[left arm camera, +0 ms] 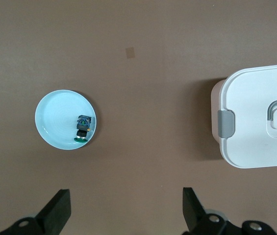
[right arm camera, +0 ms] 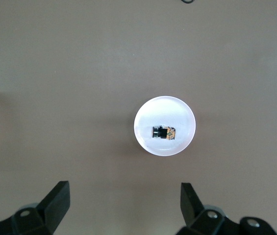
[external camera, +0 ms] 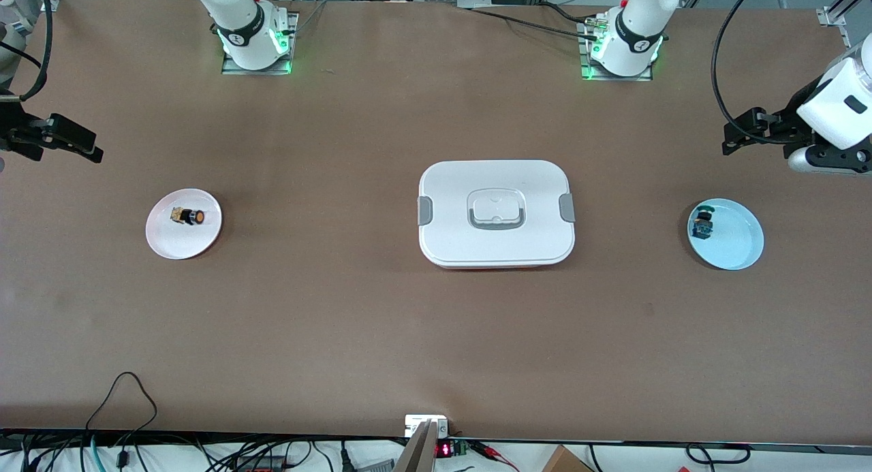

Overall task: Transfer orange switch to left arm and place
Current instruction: 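Reach the right gripper down to the orange switch on the white plate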

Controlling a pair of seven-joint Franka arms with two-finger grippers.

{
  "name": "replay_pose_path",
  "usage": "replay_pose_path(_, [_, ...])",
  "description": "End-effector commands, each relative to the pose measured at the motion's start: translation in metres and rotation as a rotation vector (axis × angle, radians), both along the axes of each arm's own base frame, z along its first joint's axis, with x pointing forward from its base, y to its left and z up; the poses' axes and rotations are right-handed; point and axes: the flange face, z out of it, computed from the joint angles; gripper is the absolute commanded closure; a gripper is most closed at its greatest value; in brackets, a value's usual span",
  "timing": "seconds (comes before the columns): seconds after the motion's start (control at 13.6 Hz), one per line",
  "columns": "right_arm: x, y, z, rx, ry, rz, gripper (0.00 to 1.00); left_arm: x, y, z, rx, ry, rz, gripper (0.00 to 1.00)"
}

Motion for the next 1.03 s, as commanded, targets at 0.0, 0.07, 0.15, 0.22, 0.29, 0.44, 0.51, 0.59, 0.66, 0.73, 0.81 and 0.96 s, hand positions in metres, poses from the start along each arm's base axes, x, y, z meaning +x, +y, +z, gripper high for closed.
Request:
replay_pose_path(0.0, [-0.001,-0.002,0.002,0.001,0.009,0.005,0.00,0.003,0.002,0.004,0.030,0.001,0.008,0.00])
replay_pose_path(0.07, [0.000,-0.002,0.003,0.000,0.006,0.011,0.00,0.003,0.002,0.004,0.028,0.001,0.008,0.00])
replay_pose_path(0.15, [0.000,-0.001,0.003,-0.003,0.006,0.013,0.00,0.003,0.002,0.005,0.029,-0.001,0.008,0.00])
replay_pose_path(0.22, [0.000,-0.002,0.002,-0.003,0.008,0.011,0.00,0.003,0.002,0.004,0.030,0.001,0.008,0.00])
replay_pose_path(0.29, [0.001,-0.002,0.000,-0.001,0.012,0.011,0.00,0.003,0.002,0.004,0.028,0.001,0.008,0.00])
replay_pose_path(0.44, [0.011,-0.004,-0.018,-0.001,0.033,0.011,0.00,0.003,0.002,0.004,0.030,0.001,0.008,0.00])
replay_pose_path(0.51, [0.016,-0.004,-0.028,-0.003,0.047,0.011,0.00,0.003,0.002,0.004,0.028,0.001,0.008,0.00])
replay_pose_path(0.59, [0.021,-0.004,-0.037,-0.003,0.060,0.011,0.00,0.003,0.002,0.004,0.030,0.001,0.008,0.00])
replay_pose_path(0.66, [0.025,-0.003,-0.047,-0.001,0.073,0.013,0.00,0.003,0.002,0.004,0.030,0.001,0.008,0.00])
replay_pose_path(0.73, [0.030,-0.003,-0.055,-0.001,0.077,0.013,0.00,0.003,0.002,0.004,0.030,0.001,0.008,0.00])
replay_pose_path(0.81, [0.034,-0.003,-0.063,0.002,0.086,0.011,0.00,0.003,0.002,0.004,0.030,0.001,0.008,0.00])
replay_pose_path(0.96, [0.039,-0.006,-0.068,-0.006,0.075,0.007,0.00,0.003,0.002,0.004,0.030,0.001,0.008,0.00])
